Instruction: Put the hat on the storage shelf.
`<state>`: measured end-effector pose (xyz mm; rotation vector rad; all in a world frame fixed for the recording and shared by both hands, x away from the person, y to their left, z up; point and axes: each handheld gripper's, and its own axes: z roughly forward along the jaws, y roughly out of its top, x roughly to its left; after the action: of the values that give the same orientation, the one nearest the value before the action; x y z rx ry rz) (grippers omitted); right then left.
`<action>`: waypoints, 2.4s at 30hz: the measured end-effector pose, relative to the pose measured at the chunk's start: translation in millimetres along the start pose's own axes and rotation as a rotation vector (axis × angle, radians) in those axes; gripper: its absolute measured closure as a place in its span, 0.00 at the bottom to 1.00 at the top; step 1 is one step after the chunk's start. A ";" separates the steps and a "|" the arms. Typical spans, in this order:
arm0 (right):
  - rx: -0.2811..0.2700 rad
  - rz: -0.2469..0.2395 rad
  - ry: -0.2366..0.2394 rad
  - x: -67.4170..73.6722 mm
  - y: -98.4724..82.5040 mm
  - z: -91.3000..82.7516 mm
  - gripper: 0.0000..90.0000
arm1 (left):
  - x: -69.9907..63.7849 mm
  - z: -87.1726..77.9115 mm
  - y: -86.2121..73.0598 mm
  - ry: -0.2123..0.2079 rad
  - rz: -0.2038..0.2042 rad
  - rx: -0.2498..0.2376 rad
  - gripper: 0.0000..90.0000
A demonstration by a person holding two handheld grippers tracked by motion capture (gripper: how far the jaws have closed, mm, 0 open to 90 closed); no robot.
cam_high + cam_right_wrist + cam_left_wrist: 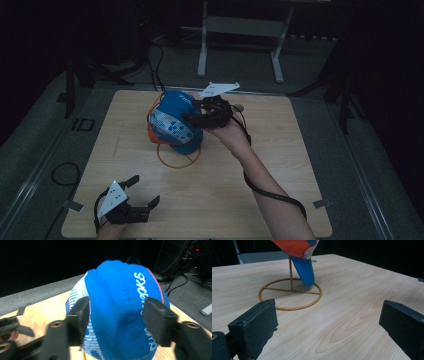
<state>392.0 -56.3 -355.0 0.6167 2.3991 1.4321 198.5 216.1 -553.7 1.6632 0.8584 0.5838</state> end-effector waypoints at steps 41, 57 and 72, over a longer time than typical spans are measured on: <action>0.032 0.025 0.127 7.8 -152.2 -34.7 0.15 | -2.5 3.9 -3.8 -0.017 0.022 0.017 0.02; 0.069 0.064 0.099 7.7 -213.9 -43.0 0.15 | -2.6 6.0 -6.2 -0.024 0.018 0.036 0.02; 0.087 0.041 0.096 8.9 -251.3 -55.9 0.15 | -3.1 6.7 -7.2 -0.027 0.017 0.041 0.02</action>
<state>305.2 -199.6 -550.7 0.6350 2.5491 1.4104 200.0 210.4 -562.2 1.7130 0.8424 0.5576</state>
